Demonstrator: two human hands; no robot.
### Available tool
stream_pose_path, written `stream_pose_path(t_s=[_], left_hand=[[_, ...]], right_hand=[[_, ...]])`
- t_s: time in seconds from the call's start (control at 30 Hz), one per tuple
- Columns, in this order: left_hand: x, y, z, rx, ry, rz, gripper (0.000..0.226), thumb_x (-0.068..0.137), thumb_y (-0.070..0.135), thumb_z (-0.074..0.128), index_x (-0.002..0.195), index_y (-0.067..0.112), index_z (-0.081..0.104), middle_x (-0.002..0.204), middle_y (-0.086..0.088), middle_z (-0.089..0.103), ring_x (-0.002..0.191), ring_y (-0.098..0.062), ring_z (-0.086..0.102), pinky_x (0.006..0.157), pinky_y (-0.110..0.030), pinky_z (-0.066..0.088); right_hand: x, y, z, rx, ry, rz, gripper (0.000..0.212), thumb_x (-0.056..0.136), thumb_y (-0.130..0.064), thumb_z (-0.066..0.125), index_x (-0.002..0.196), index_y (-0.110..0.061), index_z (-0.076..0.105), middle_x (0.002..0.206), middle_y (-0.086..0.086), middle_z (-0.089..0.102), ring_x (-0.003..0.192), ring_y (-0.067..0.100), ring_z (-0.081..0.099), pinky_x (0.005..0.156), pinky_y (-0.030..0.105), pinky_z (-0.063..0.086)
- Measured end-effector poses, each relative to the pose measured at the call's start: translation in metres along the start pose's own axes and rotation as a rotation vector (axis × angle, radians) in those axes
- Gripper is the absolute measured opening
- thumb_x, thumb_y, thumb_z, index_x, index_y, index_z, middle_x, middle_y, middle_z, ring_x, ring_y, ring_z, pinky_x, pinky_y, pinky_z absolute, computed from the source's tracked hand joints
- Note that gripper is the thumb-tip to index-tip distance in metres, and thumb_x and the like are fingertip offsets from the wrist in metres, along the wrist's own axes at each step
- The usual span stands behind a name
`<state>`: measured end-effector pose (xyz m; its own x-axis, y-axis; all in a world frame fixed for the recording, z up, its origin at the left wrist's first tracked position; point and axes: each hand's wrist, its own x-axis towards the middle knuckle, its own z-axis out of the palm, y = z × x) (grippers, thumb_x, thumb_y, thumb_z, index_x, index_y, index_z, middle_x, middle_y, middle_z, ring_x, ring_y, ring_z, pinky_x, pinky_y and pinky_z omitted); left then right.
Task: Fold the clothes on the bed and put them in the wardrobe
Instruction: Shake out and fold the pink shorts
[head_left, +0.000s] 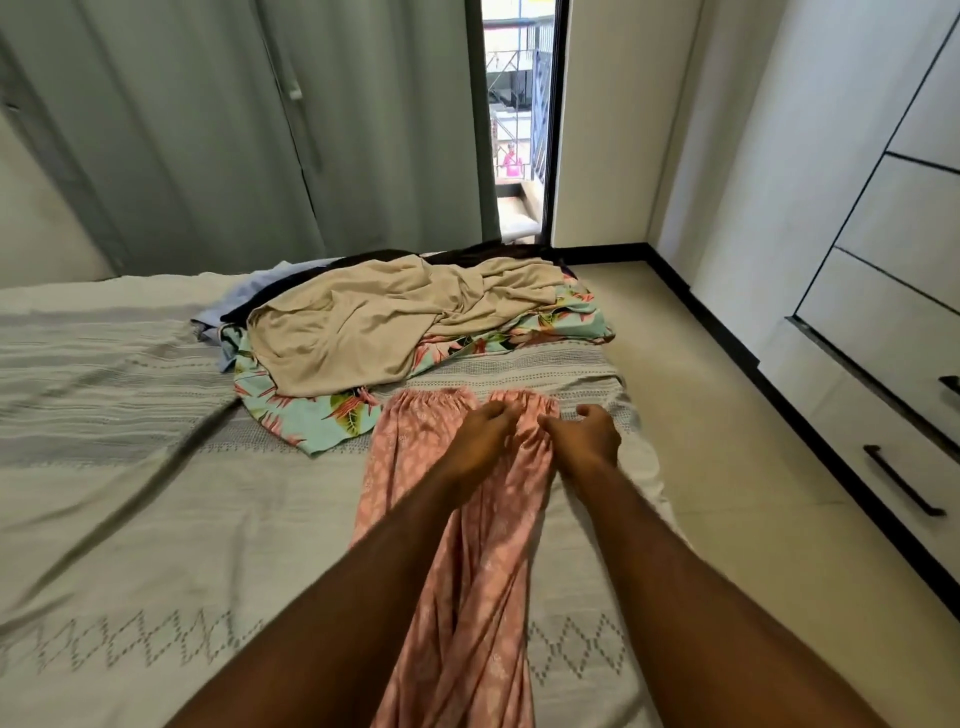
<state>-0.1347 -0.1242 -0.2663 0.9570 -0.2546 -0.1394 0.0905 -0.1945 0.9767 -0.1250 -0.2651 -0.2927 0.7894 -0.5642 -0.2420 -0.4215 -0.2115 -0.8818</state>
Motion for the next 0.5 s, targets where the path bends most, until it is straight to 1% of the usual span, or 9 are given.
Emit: stream_pose_path(t_s=[0.03,0.1,0.13,0.17,0.27,0.33,0.37,0.43,0.5], left_hand=[[0.004,0.001,0.001,-0.043,-0.007,-0.036,0.028,0.108,0.029,0.042,0.104,0.013,0.065,0.104,-0.007,0.064,0.094,-0.016,0.059,0.086,-0.032,0.047],[0.008,0.003,0.003,-0.103,-0.026,-0.096,0.033,0.109,0.036,0.036,0.099,0.02,0.064,0.097,0.0,0.066,0.086,-0.008,0.064,0.08,-0.026,0.05],[0.01,0.004,0.005,-0.137,-0.04,-0.114,0.036,0.108,0.042,0.034,0.099,0.022,0.063,0.097,0.001,0.067,0.086,-0.007,0.066,0.079,-0.025,0.051],[0.013,0.003,0.005,-0.174,-0.053,-0.133,0.041,0.106,0.051,0.034,0.104,0.022,0.064,0.102,0.0,0.069,0.092,-0.01,0.067,0.082,-0.027,0.052],[0.016,0.006,-0.001,-0.385,-0.045,-0.158,0.069,0.092,0.07,0.046,0.128,0.014,0.064,0.123,-0.016,0.068,0.114,-0.031,0.065,0.1,-0.045,0.051],[0.017,0.007,-0.009,-0.561,-0.026,-0.16,0.063,0.092,0.058,0.059,0.13,0.008,0.063,0.125,-0.022,0.067,0.117,-0.037,0.065,0.104,-0.053,0.05],[0.018,0.007,-0.014,-0.584,-0.007,-0.156,0.051,0.095,0.045,0.063,0.129,0.007,0.064,0.123,-0.022,0.068,0.114,-0.037,0.067,0.101,-0.055,0.052],[0.021,0.009,-0.026,-0.568,0.05,-0.146,0.034,0.097,0.019,0.061,0.127,0.004,0.064,0.117,-0.023,0.07,0.102,-0.033,0.072,0.093,-0.05,0.057],[0.023,0.015,-0.039,-0.62,0.054,-0.137,0.028,0.103,0.014,0.05,0.126,0.005,0.063,0.115,-0.022,0.07,0.093,-0.031,0.072,0.09,-0.048,0.058]], right_hand=[[0.004,-0.004,0.003,-0.012,-0.011,0.001,0.057,0.078,-0.031,0.085,0.128,-0.012,0.065,0.127,0.013,0.068,0.119,0.032,0.062,0.101,0.038,0.05],[0.011,-0.01,0.008,0.018,-0.037,-0.009,0.026,0.077,-0.024,0.084,0.101,-0.017,0.076,0.107,0.009,0.075,0.104,0.029,0.07,0.094,0.039,0.056],[0.013,-0.013,0.009,0.062,-0.051,-0.036,0.011,0.078,-0.02,0.083,0.087,-0.019,0.076,0.097,0.007,0.077,0.096,0.025,0.072,0.09,0.038,0.058],[0.011,-0.017,0.011,0.108,-0.085,-0.079,0.008,0.08,-0.015,0.08,0.081,-0.021,0.074,0.093,0.005,0.077,0.09,0.022,0.072,0.087,0.037,0.059],[-0.003,-0.032,0.015,0.28,-0.368,-0.221,0.008,0.089,-0.004,0.072,0.093,-0.011,0.073,0.09,0.006,0.075,0.085,0.019,0.072,0.073,0.032,0.059],[-0.011,-0.04,0.014,0.368,-0.545,-0.292,0.011,0.089,0.0,0.069,0.098,-0.006,0.072,0.087,0.006,0.075,0.077,0.018,0.072,0.062,0.028,0.057],[-0.011,-0.042,0.015,0.392,-0.496,-0.336,0.015,0.087,0.003,0.069,0.099,-0.006,0.072,0.087,0.006,0.074,0.076,0.017,0.072,0.062,0.028,0.058],[-0.007,-0.044,0.02,0.423,-0.172,-0.402,0.023,0.079,0.006,0.073,0.096,-0.009,0.069,0.093,0.003,0.073,0.081,0.014,0.071,0.068,0.034,0.06],[-0.002,-0.043,0.024,0.481,0.026,-0.358,0.027,0.077,-0.007,0.079,0.097,-0.016,0.064,0.103,0.003,0.069,0.086,0.014,0.066,0.069,0.033,0.055]])
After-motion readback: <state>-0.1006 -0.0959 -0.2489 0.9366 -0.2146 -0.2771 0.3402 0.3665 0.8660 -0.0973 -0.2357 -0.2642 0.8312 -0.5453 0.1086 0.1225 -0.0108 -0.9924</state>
